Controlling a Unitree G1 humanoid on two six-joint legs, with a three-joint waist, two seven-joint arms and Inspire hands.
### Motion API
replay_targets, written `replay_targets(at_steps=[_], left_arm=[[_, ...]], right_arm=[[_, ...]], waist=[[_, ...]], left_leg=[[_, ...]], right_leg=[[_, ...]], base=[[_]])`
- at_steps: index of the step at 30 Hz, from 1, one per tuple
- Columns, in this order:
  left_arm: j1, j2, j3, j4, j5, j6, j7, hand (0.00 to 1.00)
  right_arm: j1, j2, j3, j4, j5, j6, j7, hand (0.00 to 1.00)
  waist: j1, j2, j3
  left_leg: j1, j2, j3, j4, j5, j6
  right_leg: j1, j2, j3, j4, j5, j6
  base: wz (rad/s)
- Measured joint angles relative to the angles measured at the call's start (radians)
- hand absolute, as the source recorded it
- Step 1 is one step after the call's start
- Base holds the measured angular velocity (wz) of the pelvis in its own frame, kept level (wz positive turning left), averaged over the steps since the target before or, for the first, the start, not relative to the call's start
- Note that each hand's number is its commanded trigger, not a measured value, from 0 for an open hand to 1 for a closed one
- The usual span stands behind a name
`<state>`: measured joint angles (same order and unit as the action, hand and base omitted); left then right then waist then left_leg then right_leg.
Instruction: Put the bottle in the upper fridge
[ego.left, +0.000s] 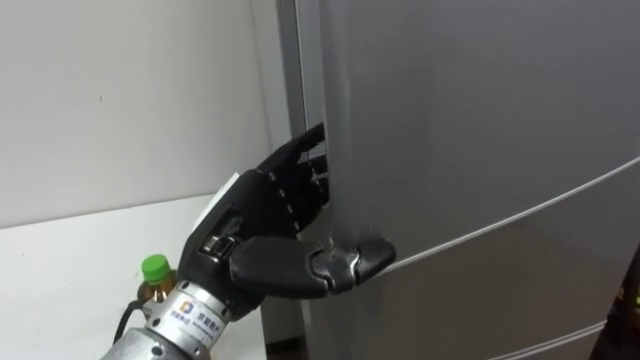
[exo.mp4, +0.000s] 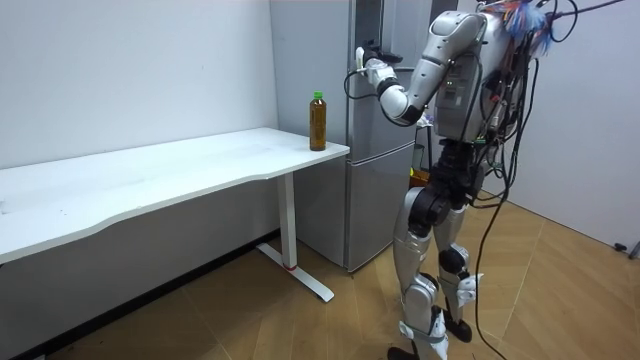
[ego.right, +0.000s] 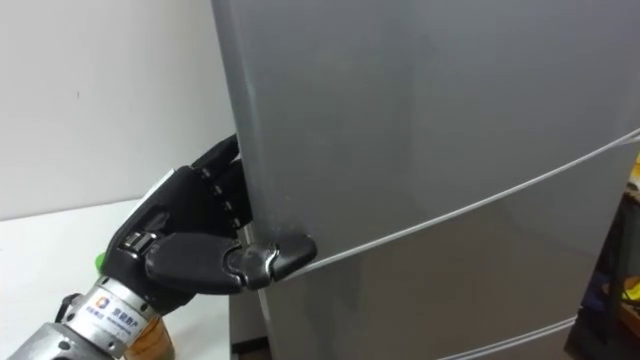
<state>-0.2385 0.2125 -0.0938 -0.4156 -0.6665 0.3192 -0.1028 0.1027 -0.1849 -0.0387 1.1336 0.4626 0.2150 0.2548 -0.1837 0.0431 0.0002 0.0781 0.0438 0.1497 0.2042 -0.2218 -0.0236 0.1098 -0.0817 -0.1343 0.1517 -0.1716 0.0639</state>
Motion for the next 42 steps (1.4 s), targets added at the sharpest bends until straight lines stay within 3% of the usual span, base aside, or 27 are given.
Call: replay_targets(at_steps=[29, 42], left_arm=[[0.011, -0.002, -0.008, 0.000, 0.005, -0.013, -0.067, 0.00], [0.033, -0.021, -0.010, 0.010, 0.006, -0.038, -0.101, 0.00]], right_arm=[[0.017, -0.007, 0.017, -0.047, -0.008, -0.017, 0.009, 0.00], [0.008, -0.010, 0.019, -0.048, -0.040, -0.017, 0.010, 0.00]], waist=[[0.002, 0.001, 0.0001], [0.002, 0.018, 0.0017]], left_leg=[[-0.011, 0.000, -0.001, 0.004, 0.000, 0.000], [-0.015, 0.000, -0.002, 0.008, -0.001, 0.001]], right_leg=[[-0.006, -0.001, -0.008, 0.002, 0.001, 0.000], [-0.007, -0.002, -0.012, 0.003, 0.001, 0.000]], base=[[0.00], [0.00]])
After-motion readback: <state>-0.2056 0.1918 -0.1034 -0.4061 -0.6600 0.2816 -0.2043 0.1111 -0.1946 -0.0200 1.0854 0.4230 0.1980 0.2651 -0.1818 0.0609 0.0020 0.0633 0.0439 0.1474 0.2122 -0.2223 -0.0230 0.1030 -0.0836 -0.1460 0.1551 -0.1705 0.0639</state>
